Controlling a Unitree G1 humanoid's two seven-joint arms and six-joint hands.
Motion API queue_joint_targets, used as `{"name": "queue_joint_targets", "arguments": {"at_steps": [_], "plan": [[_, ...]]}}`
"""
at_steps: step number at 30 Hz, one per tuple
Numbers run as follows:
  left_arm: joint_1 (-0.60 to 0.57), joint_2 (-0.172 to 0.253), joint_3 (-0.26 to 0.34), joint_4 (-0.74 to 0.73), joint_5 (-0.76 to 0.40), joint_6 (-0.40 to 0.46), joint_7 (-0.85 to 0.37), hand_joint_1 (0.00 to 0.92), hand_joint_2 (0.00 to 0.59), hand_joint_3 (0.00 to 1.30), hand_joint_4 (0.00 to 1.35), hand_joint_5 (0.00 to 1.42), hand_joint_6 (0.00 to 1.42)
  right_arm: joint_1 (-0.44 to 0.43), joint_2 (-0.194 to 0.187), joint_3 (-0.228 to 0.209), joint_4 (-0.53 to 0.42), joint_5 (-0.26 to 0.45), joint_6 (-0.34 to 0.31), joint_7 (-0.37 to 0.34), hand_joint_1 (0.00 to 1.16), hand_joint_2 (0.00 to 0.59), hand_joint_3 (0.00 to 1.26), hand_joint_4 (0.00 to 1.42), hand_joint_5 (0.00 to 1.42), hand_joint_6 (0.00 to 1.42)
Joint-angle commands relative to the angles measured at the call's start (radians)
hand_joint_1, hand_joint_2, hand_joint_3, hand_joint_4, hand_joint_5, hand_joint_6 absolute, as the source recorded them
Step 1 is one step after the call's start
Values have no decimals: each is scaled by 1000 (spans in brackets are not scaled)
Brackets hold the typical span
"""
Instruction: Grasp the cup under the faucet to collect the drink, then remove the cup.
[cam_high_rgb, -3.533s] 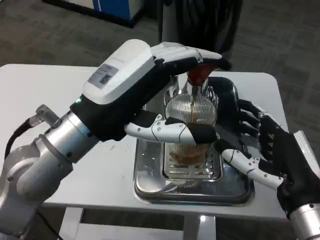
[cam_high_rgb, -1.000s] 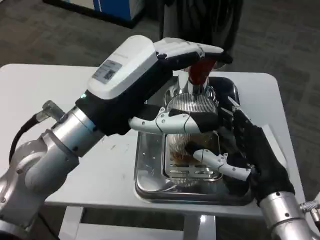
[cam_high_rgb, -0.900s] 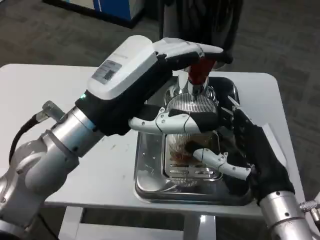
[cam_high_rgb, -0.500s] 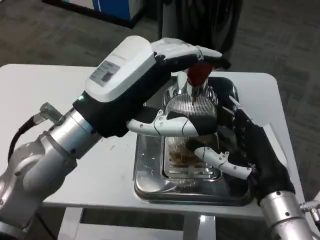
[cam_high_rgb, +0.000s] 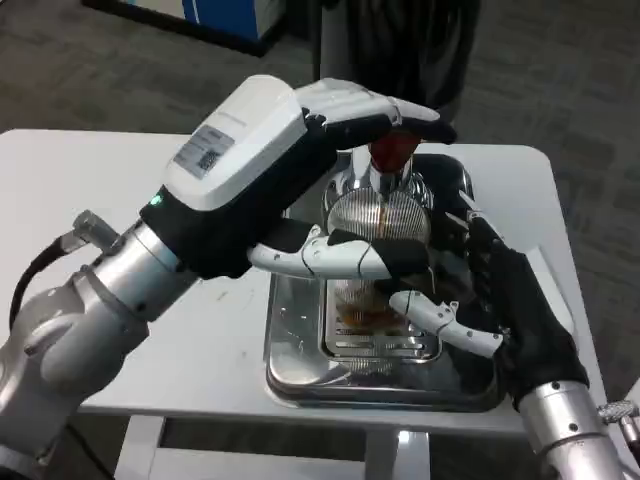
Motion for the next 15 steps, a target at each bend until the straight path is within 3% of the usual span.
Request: {"name": "queue_joint_targets", "arguments": {"at_steps": [1, 15], "plan": [[57, 36, -40, 63, 81, 18, -45, 0, 124, 492, 417, 418, 315, 1, 6, -4, 11, 7, -15, -8, 802, 168, 122, 191, 209, 230], [80, 40, -45, 29, 89, 24, -46, 0, 122, 493, 417, 419, 317, 9, 8, -5, 7, 9, -16, -7, 800, 168, 122, 185, 209, 230]]}}
